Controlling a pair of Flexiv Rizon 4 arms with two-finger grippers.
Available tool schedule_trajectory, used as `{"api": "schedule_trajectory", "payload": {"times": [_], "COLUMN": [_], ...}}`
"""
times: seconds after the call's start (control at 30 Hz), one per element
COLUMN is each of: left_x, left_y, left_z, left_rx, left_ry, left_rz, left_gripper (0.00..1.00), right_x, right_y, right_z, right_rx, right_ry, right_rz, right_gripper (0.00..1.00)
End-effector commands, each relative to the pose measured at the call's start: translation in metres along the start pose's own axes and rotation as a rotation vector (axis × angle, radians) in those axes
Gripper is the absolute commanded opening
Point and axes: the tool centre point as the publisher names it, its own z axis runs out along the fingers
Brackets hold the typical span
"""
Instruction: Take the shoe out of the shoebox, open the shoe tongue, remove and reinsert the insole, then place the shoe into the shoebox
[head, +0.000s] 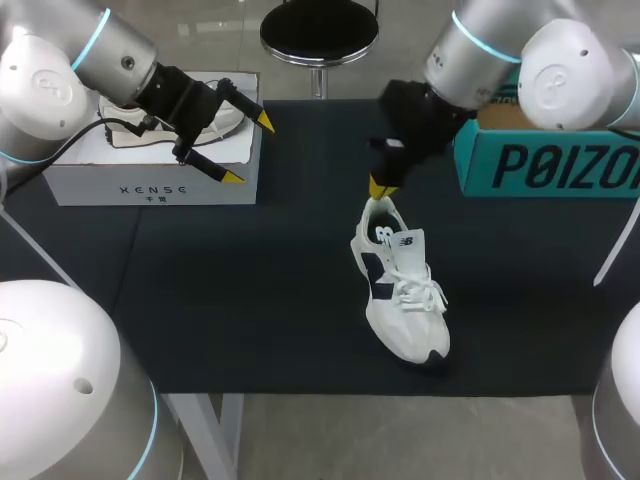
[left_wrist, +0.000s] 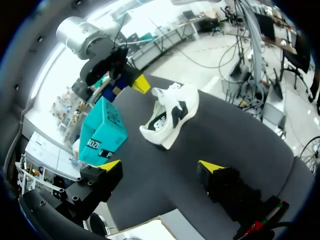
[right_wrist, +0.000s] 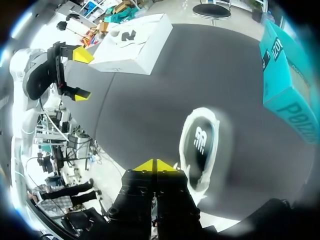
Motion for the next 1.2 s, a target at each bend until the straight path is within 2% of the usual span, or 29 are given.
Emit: {"api": "schedule_trajectory", "payload": {"times": [0.03, 0.27, 0.37, 0.43, 0.67, 0.9, 1.2], "left_x": [-0.001, -0.001, -0.001, -0.001, -0.001, -0.001, -0.001], "left_y": [0.0, 0.0, 0.0, 0.0, 0.0, 0.0, 0.0], "left_z": [0.0, 0.0, 0.0, 0.0, 0.0, 0.0, 0.0], "left_rx": [-0.003, -0.003, -0.003, -0.003, -0.003, -0.003, -0.003], "left_ry": [0.003, 0.003, 0.003, 0.003, 0.003, 0.003, 0.003], "left_rz": [0.001, 0.001, 0.001, 0.001, 0.001, 0.001, 0.001], "left_gripper": [1.0, 1.0, 1.0, 1.0, 1.0, 1.0, 1.0], "right_x": [0.0, 0.0, 0.003, 0.005, 0.008, 0.011, -0.005], "right_y": [-0.002, -0.002, -0.002, -0.004, -0.017, -0.02, -0.021], "right_z": [0.0, 0.0, -0.005, -0.006, 0.004, 0.015, 0.035], "right_rx": [-0.004, -0.004, 0.078, 0.099, 0.057, 0.078, 0.041], "right_ry": [-0.002, -0.002, -0.138, -0.197, -0.278, -0.362, -0.367], "right_rz": [0.002, 0.002, 0.035, 0.05, 0.129, 0.147, 0.168], "right_gripper": [0.0, 0.0, 0.0, 0.0, 0.0, 0.0, 0.0]}}
